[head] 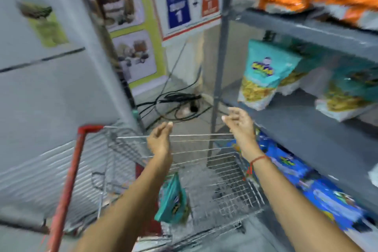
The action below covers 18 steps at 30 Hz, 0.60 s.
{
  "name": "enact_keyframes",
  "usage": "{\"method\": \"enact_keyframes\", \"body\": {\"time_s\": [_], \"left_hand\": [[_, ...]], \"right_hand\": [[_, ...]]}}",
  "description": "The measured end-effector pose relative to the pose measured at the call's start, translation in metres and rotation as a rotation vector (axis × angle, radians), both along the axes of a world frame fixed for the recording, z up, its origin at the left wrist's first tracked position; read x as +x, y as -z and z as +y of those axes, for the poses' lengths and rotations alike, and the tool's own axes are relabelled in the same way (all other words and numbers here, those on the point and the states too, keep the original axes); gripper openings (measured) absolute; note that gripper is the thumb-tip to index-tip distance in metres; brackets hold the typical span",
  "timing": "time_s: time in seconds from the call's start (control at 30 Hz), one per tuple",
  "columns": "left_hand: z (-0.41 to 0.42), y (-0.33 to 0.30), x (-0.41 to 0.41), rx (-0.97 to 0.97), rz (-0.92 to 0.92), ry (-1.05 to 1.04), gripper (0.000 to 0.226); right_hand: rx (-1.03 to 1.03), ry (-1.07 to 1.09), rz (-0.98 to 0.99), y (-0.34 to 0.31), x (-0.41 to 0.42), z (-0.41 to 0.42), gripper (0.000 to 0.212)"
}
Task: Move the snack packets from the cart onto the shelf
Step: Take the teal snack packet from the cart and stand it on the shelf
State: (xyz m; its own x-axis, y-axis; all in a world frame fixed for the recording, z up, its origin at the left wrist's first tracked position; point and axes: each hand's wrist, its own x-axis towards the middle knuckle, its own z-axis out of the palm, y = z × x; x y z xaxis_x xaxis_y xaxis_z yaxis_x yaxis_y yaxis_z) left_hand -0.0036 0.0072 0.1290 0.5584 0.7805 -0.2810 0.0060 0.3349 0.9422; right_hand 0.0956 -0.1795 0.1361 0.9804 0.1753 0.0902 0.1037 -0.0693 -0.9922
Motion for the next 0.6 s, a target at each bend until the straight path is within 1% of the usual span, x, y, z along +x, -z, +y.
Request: {"method": "enact_keyframes", "body": {"time_s": [0.07,0.1,0.13,0.17,0.2,0.23,0.27,0.3,0.37,0.4,0.43,0.47,0.53,0.6], "left_hand": [[0.019,0.053,-0.044,0.004,0.189,-0.027,0.005],[0.021,0.081,-0.068,-0.018,0.327,-0.021,0.008],[0.018,0.111,-0.091,-0.056,0.467,-0.039,0.015],[0.011,0.138,-0.111,-0.092,0.595,-0.088,0.02],[0.003,0.162,-0.129,-0.107,0.697,-0.147,0.023],[-0.008,0.179,-0.142,-0.142,0.779,-0.155,0.023],[-0.017,0.193,-0.15,-0.194,0.827,-0.11,0.022],[-0.025,0.202,-0.153,-0.259,0.855,-0.05,0.023],[-0.032,0.217,-0.145,-0.345,0.899,0.049,0.034],[-0.032,0.222,-0.138,-0.363,0.908,0.06,0.039],[-0.03,0.225,-0.131,-0.377,0.923,0.053,0.041],[-0.029,0.228,-0.124,-0.397,0.92,0.02,0.04],[-0.029,0.234,-0.116,-0.444,0.874,-0.098,0.031],[-0.03,0.238,-0.11,-0.47,0.857,-0.28,0.019]], "right_hand": [[-0.155,-0.199,0.111,0.048,-0.002,0.031,0.025],[-0.233,-0.294,0.156,0.072,-0.001,0.043,0.026],[-0.316,-0.378,0.194,0.096,0.0,0.053,0.026],[-0.393,-0.467,0.24,0.121,-0.001,0.06,0.025],[-0.492,-0.549,0.298,0.142,0.0,0.069,0.023],[-0.596,-0.625,0.335,0.167,0.001,0.071,0.022],[-0.708,-0.703,0.368,0.189,0.003,0.072,0.024],[-0.783,-0.769,0.437,0.21,0.003,0.071,0.025],[-0.927,-0.853,0.567,0.241,0.004,0.068,0.026],[-0.954,-0.894,0.572,0.253,0.005,0.072,0.03],[-0.946,-0.932,0.535,0.264,0.006,0.079,0.036],[-0.963,-0.984,0.491,0.27,0.006,0.086,0.041],[-0.975,-1.06,0.486,0.277,0.001,0.1,0.046],[-0.964,-1.133,0.497,0.291,-0.006,0.104,0.042]]}}
